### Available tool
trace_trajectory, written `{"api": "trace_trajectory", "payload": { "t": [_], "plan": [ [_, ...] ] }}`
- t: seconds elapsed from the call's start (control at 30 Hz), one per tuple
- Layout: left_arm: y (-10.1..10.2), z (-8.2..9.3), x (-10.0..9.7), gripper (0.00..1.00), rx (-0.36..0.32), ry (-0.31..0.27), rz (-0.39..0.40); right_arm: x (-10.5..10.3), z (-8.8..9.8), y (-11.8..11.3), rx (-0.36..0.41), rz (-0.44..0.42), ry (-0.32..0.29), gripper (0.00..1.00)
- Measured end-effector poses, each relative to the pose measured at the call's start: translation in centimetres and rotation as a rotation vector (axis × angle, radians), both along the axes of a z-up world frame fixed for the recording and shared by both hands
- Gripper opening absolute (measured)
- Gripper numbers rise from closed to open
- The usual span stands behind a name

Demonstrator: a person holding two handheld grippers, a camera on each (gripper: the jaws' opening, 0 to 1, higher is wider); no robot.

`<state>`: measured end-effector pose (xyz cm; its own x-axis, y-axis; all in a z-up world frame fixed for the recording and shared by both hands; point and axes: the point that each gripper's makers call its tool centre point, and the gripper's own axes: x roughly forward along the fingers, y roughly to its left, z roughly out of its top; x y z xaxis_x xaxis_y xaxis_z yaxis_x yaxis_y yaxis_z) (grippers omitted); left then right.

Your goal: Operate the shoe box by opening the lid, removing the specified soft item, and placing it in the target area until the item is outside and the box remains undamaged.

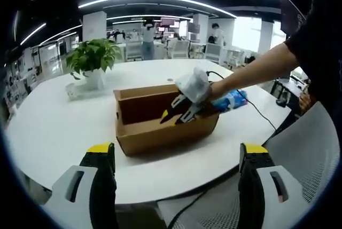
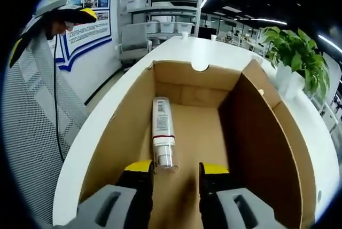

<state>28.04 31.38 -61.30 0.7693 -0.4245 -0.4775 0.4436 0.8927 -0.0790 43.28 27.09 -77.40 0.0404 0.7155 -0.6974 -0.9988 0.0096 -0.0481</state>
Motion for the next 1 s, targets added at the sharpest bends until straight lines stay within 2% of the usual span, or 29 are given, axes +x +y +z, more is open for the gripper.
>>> {"api": "trace_trajectory", "payload": {
  "t": [0.2, 0.57, 1.0],
  "plan": [
    [0.1, 0.0, 0.0, 0.94, -0.003, 0.001, 0.005, -0.3, -0.4, 0.3, 0.007, 0.034, -0.01, 0.21],
    [0.2, -0.1, 0.0, 0.94, -0.003, 0.005, 0.011, -0.7, -1.1, 0.2, -0.008, 0.063, -0.024, 0.15],
    [0.2, 0.0, 0.1, 0.94, -0.004, -0.002, 0.015, -0.5, 0.5, 0.2, 0.03, 0.034, -0.02, 0.13]
  ]
}}
